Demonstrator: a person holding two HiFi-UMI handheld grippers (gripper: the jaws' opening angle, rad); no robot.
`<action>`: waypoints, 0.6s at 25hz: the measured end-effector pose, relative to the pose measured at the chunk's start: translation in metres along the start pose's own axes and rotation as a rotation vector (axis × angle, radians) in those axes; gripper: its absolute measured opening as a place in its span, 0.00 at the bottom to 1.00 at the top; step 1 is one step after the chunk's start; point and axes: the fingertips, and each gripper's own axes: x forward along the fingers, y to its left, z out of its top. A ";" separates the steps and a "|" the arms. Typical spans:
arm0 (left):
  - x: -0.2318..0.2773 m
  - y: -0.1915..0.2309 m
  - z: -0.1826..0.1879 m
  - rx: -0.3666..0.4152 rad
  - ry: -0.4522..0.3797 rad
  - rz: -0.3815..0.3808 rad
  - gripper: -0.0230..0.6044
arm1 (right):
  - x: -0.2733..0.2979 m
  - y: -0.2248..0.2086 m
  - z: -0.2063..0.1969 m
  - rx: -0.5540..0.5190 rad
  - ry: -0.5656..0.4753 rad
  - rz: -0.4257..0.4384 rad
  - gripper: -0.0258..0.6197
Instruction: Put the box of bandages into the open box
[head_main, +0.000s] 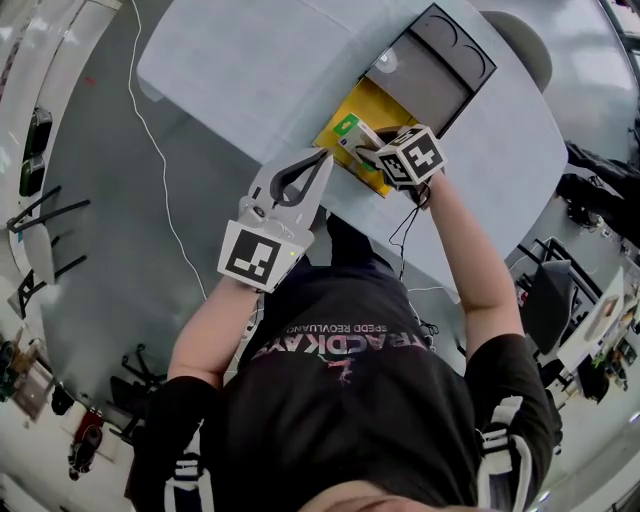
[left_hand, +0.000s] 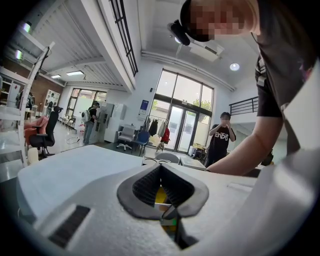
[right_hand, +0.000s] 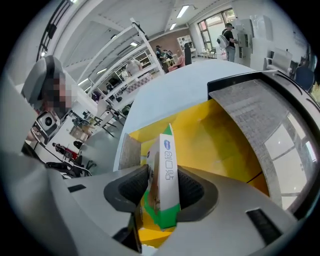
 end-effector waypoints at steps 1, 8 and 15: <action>0.000 -0.001 0.000 0.002 0.001 -0.001 0.06 | -0.001 -0.003 0.000 0.001 -0.003 -0.015 0.28; -0.003 -0.006 0.000 0.007 -0.001 -0.004 0.06 | -0.008 -0.016 0.000 -0.009 -0.016 -0.088 0.33; -0.013 -0.010 0.002 0.020 -0.009 -0.004 0.06 | -0.018 -0.030 -0.001 0.001 -0.038 -0.162 0.37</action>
